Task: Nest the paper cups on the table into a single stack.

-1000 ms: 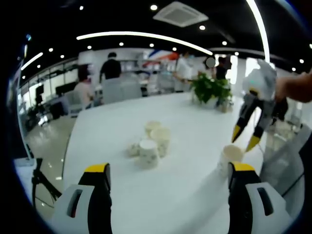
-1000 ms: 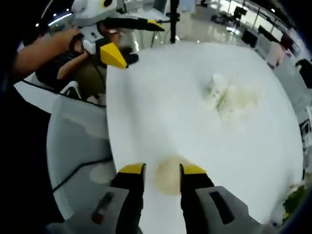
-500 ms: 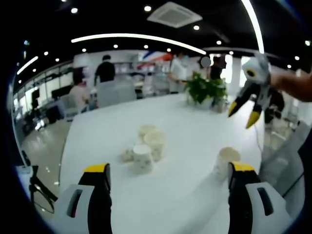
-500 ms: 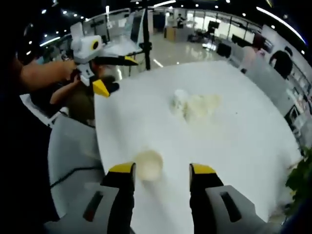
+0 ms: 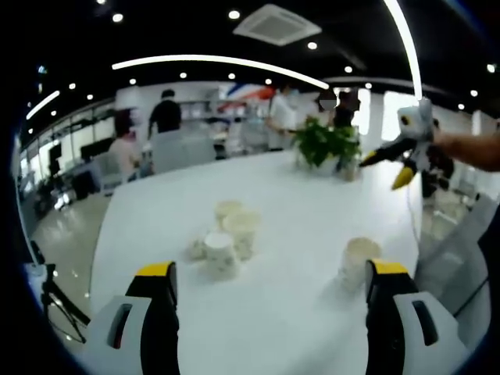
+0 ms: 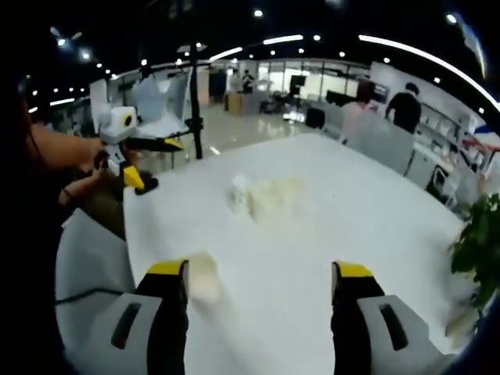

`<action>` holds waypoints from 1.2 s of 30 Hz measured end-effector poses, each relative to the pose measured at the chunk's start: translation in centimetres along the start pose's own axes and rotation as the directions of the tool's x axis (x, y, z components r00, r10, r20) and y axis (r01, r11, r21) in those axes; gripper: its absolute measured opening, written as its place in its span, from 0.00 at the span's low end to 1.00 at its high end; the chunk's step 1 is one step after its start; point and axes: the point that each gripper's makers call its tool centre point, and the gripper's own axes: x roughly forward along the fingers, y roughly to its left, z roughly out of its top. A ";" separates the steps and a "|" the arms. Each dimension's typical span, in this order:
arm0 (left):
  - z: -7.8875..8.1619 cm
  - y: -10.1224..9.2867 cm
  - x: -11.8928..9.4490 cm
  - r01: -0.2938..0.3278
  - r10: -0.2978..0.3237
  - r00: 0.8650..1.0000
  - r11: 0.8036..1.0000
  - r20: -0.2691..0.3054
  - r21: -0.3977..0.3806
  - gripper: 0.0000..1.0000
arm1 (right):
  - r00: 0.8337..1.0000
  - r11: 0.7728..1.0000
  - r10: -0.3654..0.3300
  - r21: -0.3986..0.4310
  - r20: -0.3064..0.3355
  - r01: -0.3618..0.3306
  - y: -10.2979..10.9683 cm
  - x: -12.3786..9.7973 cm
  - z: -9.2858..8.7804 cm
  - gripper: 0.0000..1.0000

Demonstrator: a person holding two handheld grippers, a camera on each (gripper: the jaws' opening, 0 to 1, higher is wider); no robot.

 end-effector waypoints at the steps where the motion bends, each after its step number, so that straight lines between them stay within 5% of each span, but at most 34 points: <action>1: -0.1 0.2 0.0 -0.005 0.005 1.000 1.000 0.002 -0.002 0.98 | 1.000 1.000 -0.006 0.009 0.012 0.006 -0.3 0.0 -0.1 0.79; 8: -1.2 1.2 -0.1 -0.022 0.022 1.000 1.000 0.004 -0.004 0.98 | 0.996 1.000 -0.030 -0.001 0.084 0.030 -1.8 0.0 -1.4 0.84; 11: -1.2 1.2 -0.3 -0.024 0.024 0.999 1.000 0.023 0.002 0.98 | 0.978 0.999 -0.011 -0.040 0.206 0.020 -1.7 -0.4 -1.0 0.84; 13: -1.0 0.9 -0.3 -0.017 0.016 0.999 1.000 0.046 0.009 0.98 | 0.973 0.999 -0.009 -0.031 0.232 0.016 -1.7 -0.5 -1.2 0.86; 18: -1.3 1.1 -0.3 -0.028 0.028 0.998 1.000 0.056 0.003 0.98 | 0.965 0.999 -0.046 0.010 0.257 0.045 -2.6 -0.3 -2.2 1.00; 36: -1.5 2.0 -0.7 -0.057 0.057 0.996 0.998 0.068 -0.009 0.98 | 0.967 0.999 -0.041 0.035 0.250 0.033 -2.2 0.1 -3.9 1.00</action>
